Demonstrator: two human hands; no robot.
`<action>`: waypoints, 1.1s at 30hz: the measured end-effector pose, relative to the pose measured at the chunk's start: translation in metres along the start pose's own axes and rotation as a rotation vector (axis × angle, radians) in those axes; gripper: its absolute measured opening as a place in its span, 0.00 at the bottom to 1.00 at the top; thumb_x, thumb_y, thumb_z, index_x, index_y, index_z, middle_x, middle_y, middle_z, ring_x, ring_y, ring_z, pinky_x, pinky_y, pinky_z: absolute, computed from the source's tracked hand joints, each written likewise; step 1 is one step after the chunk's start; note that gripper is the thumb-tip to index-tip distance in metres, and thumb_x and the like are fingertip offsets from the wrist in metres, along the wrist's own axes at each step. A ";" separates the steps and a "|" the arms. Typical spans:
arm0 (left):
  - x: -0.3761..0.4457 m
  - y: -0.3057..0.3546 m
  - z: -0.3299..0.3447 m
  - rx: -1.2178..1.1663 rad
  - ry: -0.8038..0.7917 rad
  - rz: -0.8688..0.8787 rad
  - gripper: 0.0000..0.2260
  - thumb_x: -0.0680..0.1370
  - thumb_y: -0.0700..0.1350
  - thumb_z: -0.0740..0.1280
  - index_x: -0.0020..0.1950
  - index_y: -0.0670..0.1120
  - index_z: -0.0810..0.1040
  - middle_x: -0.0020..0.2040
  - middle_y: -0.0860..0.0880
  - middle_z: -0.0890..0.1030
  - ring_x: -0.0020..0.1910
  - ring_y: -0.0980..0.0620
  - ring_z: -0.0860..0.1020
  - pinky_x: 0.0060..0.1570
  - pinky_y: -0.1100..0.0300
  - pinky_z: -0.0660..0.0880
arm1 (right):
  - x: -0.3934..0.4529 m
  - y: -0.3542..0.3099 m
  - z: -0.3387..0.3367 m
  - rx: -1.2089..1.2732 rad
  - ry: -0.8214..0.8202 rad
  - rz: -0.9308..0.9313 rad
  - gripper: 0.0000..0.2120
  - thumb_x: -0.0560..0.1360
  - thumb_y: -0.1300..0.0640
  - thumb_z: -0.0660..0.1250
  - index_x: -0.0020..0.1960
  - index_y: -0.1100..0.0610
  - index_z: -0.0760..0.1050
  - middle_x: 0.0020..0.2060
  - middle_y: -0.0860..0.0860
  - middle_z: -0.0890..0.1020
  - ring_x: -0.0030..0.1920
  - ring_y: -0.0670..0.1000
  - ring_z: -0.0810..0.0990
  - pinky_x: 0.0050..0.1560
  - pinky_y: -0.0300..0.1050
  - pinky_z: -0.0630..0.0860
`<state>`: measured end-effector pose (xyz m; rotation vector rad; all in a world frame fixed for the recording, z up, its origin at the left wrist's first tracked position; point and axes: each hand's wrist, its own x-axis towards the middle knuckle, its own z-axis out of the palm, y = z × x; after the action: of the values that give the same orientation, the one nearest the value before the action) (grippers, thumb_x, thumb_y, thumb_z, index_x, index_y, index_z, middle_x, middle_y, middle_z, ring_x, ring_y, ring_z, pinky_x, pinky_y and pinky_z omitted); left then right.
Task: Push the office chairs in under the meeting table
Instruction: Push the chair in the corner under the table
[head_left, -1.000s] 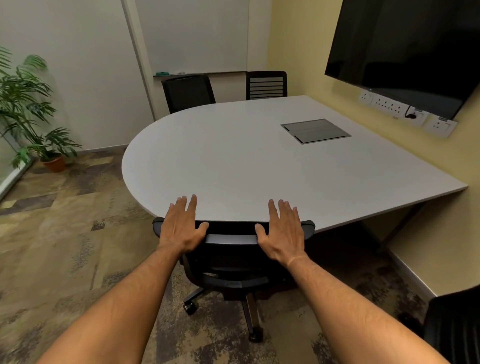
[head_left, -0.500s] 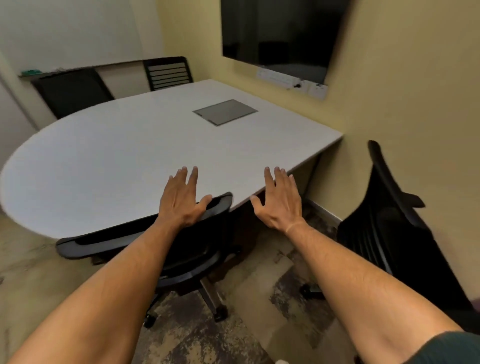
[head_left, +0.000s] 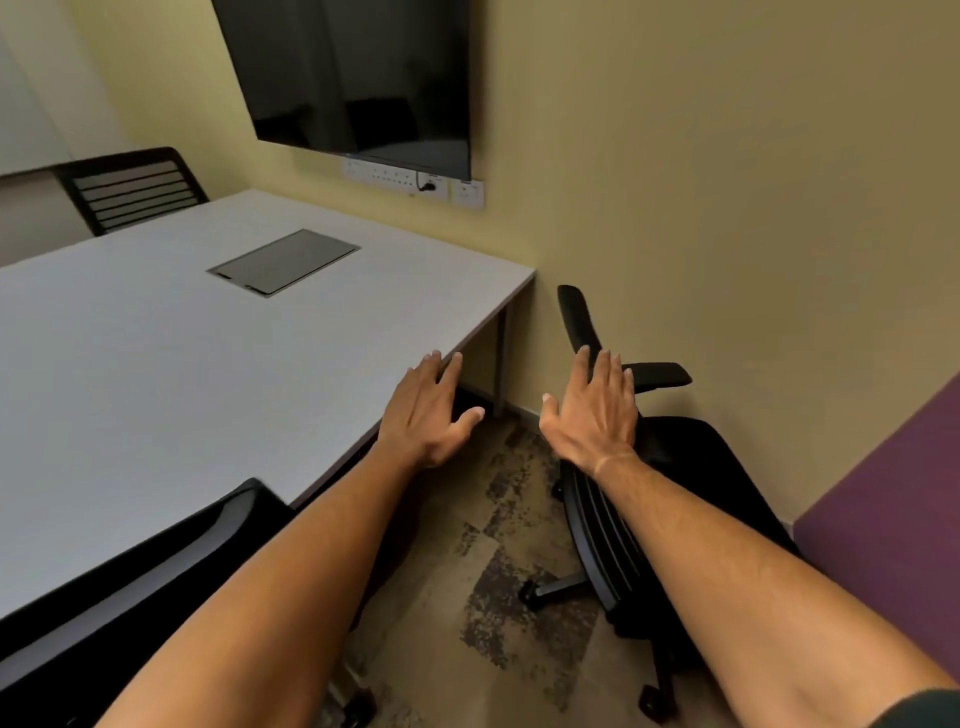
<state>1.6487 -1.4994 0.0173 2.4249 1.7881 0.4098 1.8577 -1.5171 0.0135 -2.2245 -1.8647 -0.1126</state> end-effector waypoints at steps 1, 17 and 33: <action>0.012 0.009 0.006 0.003 -0.011 0.015 0.35 0.79 0.63 0.55 0.80 0.49 0.48 0.80 0.41 0.52 0.78 0.43 0.51 0.75 0.49 0.50 | 0.007 0.010 0.004 -0.003 -0.010 0.020 0.39 0.77 0.42 0.56 0.78 0.63 0.47 0.76 0.66 0.55 0.77 0.62 0.51 0.77 0.58 0.48; 0.197 0.075 0.062 -0.009 -0.218 0.360 0.31 0.82 0.60 0.49 0.80 0.46 0.46 0.80 0.41 0.49 0.79 0.46 0.49 0.75 0.50 0.48 | 0.047 0.040 0.034 0.100 -0.273 0.345 0.37 0.81 0.38 0.45 0.78 0.62 0.41 0.74 0.71 0.55 0.75 0.66 0.57 0.69 0.59 0.64; 0.290 0.105 0.110 0.315 -0.398 0.645 0.28 0.80 0.58 0.45 0.73 0.44 0.69 0.77 0.38 0.59 0.78 0.41 0.49 0.74 0.40 0.44 | 0.038 0.035 0.031 -0.015 -0.281 0.340 0.35 0.81 0.37 0.44 0.79 0.59 0.45 0.75 0.65 0.60 0.72 0.61 0.66 0.64 0.57 0.71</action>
<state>1.8555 -1.2473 -0.0182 2.9870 0.9435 -0.3304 1.8965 -1.4790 -0.0137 -2.6425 -1.5754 0.2586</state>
